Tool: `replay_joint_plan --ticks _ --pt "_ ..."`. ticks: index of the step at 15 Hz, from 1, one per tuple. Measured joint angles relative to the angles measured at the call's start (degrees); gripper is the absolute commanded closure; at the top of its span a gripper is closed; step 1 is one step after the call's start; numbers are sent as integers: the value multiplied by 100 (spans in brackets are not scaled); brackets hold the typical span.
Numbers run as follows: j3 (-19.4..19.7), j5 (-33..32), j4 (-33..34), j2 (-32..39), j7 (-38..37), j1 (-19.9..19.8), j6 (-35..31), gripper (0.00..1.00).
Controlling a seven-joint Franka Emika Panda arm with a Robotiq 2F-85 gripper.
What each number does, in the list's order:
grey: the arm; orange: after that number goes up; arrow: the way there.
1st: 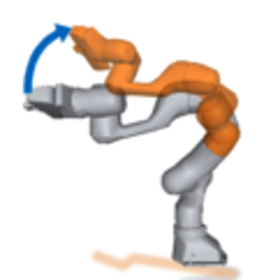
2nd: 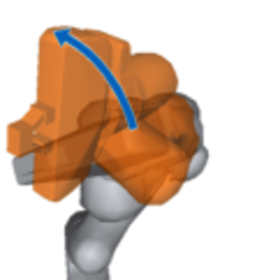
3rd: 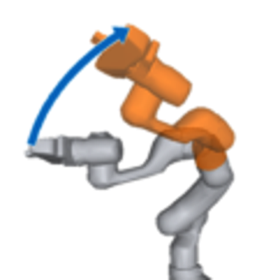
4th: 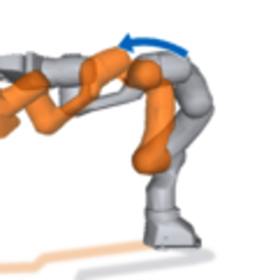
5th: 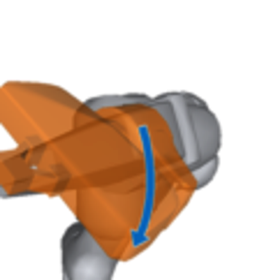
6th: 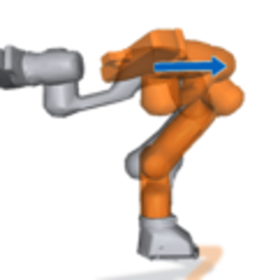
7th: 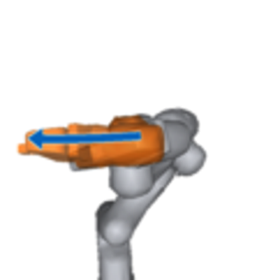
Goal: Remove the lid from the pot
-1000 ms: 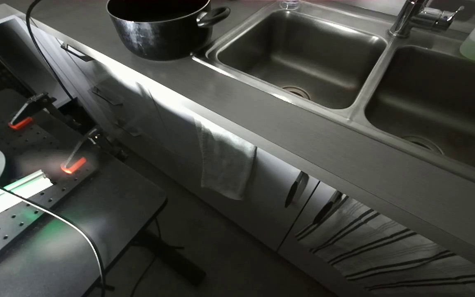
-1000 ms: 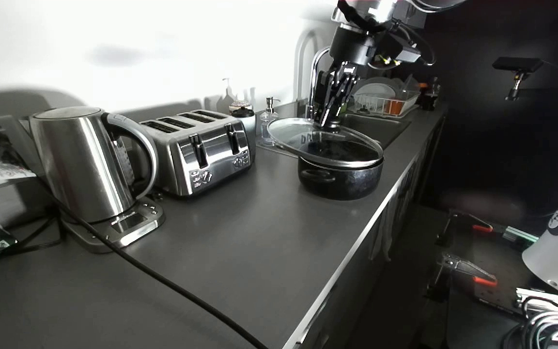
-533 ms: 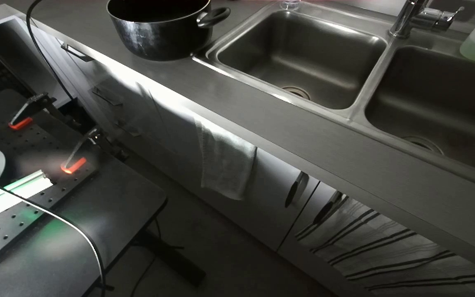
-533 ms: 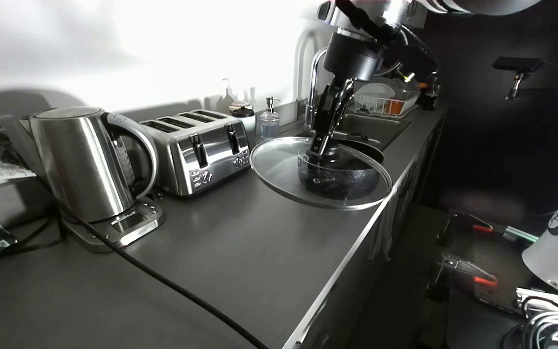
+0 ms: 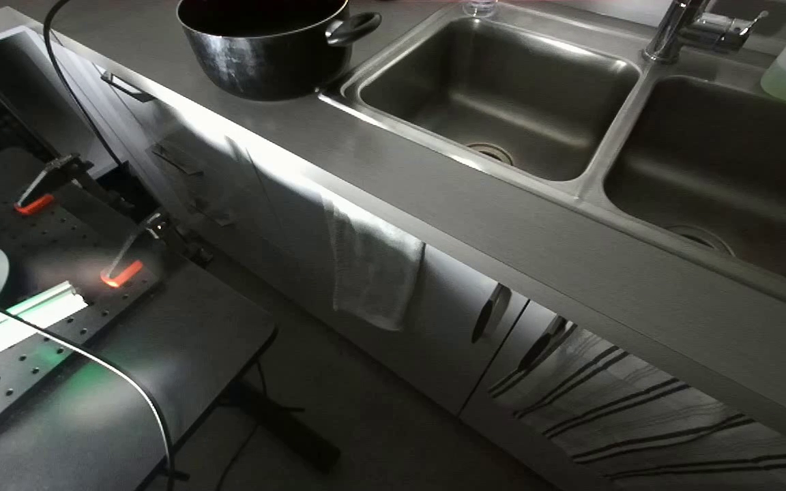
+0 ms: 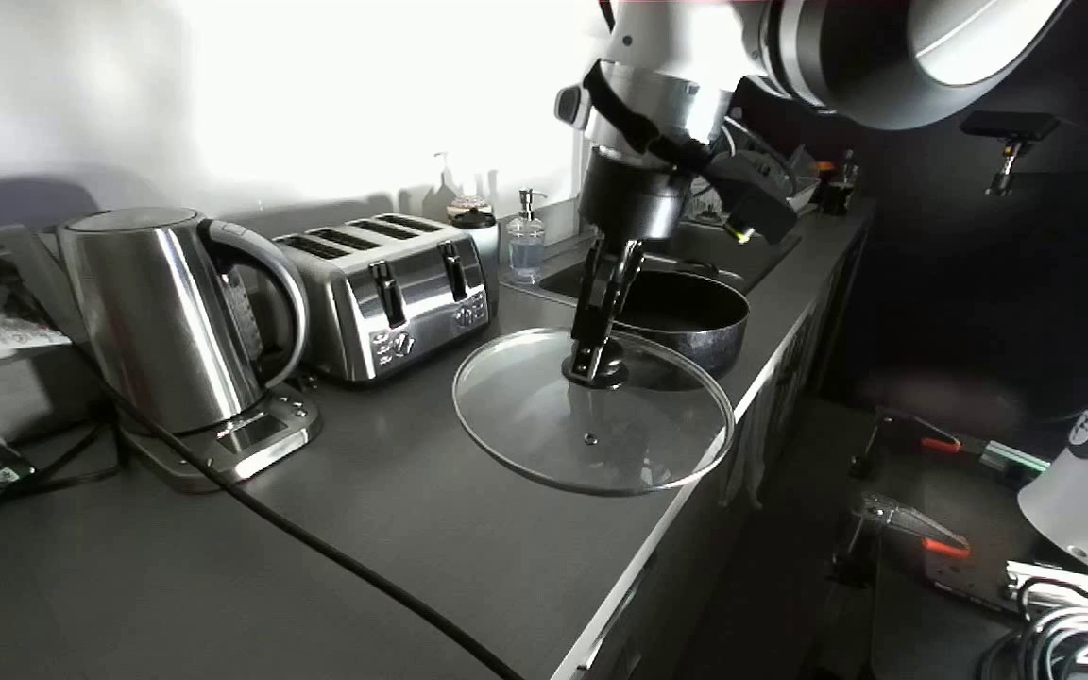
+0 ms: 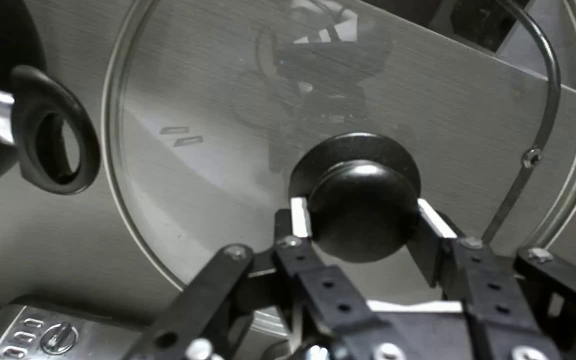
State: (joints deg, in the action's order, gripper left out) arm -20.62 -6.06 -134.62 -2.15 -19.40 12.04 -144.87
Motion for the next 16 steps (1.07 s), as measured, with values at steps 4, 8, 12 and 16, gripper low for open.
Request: replay_joint_plan --ticks 4,8,12,16 --pt "180 -300 356 820 -112 48 -47 75" --pt "522 -370 665 1511 -120 186 -101 75" --pt "882 -370 950 2011 -120 281 -128 75" --pt "1117 -370 1137 2266 -119 311 -171 75"
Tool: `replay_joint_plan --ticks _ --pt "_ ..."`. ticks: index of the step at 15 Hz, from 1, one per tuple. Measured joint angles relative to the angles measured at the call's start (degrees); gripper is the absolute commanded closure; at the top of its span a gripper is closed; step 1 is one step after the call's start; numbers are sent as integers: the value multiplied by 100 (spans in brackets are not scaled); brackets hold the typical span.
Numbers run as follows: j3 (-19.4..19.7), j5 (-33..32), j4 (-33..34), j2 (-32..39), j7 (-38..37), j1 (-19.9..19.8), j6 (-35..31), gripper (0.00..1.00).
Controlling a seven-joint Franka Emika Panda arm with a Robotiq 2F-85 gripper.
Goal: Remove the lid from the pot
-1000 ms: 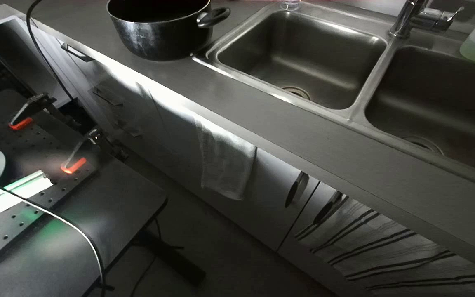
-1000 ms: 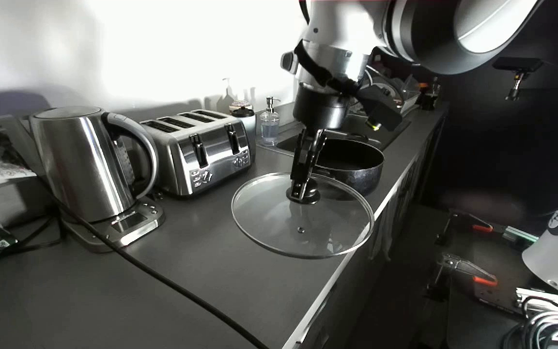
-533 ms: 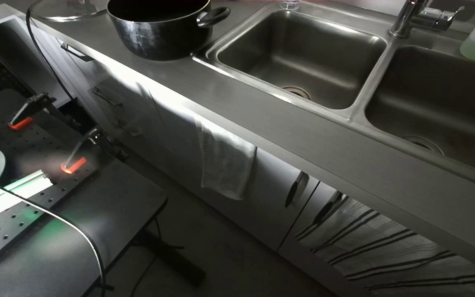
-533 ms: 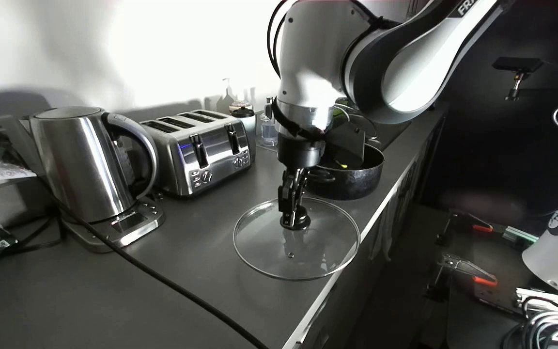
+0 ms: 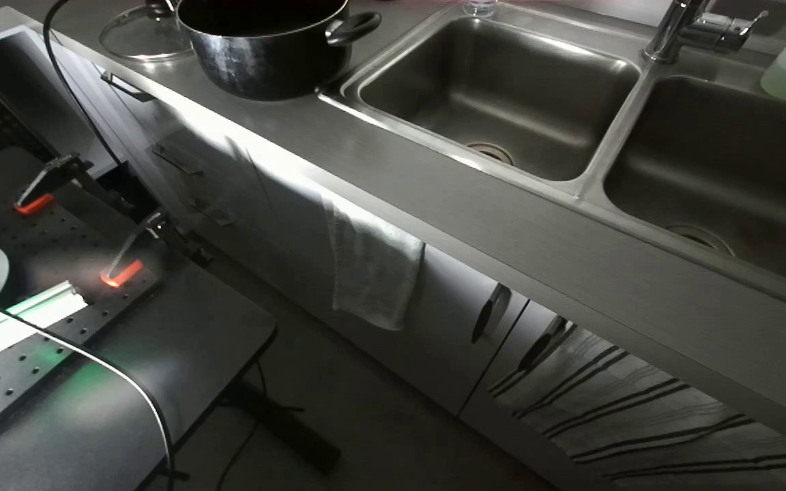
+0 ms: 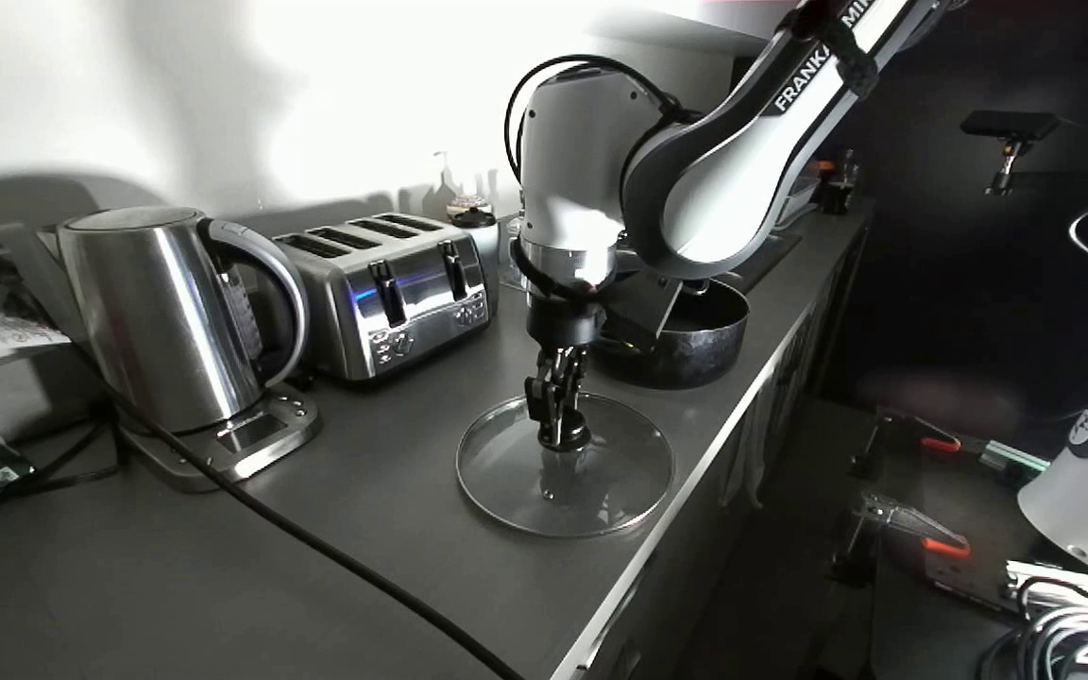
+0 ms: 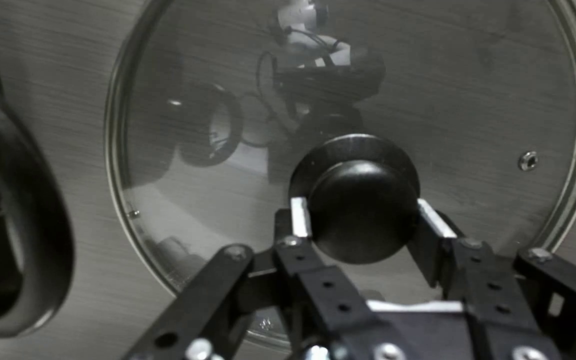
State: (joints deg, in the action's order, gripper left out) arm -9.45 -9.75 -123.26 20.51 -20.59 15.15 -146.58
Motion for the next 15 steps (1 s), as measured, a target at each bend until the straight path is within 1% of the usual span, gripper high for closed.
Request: replay_joint_plan --ticks 2,3,4,7,8,11,15 --pt "63 0 62 37 0 7 -9 75" --pt "85 1 79 48 0 8 -16 34" --pt "104 1 88 56 0 11 -32 23" --pt "140 2 99 49 1 21 -93 3" --pt "140 2 99 36 7 24 -128 0" --pt "116 18 54 -55 52 61 -273 0" --pt "-136 219 -331 -506 401 77 -441 0"
